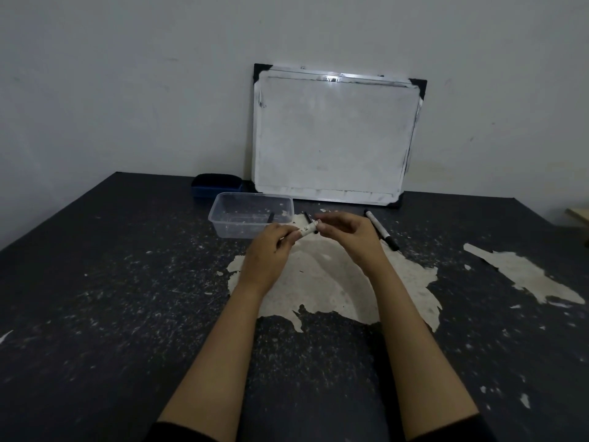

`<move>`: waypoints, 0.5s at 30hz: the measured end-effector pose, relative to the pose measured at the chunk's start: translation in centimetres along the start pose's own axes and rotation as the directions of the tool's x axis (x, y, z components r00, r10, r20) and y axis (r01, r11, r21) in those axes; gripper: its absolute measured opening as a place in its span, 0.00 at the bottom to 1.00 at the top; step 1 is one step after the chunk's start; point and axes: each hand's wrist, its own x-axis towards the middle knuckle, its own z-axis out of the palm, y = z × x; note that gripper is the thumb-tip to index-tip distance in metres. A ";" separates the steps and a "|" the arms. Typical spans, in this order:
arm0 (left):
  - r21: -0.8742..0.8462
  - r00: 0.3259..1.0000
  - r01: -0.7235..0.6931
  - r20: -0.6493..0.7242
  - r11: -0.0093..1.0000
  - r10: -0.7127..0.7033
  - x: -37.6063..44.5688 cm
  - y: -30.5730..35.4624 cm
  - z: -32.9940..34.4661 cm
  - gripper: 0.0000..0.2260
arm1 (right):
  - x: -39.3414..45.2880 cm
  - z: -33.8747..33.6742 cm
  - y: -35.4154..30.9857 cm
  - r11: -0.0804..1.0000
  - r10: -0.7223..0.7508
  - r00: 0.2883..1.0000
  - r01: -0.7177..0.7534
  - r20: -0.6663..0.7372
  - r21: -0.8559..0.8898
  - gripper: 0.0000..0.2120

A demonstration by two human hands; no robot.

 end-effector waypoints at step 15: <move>0.175 0.977 -0.168 -0.099 0.970 0.187 -0.1 0.0 0.2 0.11 | 0.6 -0.1 0.7 0.964 -0.029 1.000 0.027 -0.006 -0.263 0.04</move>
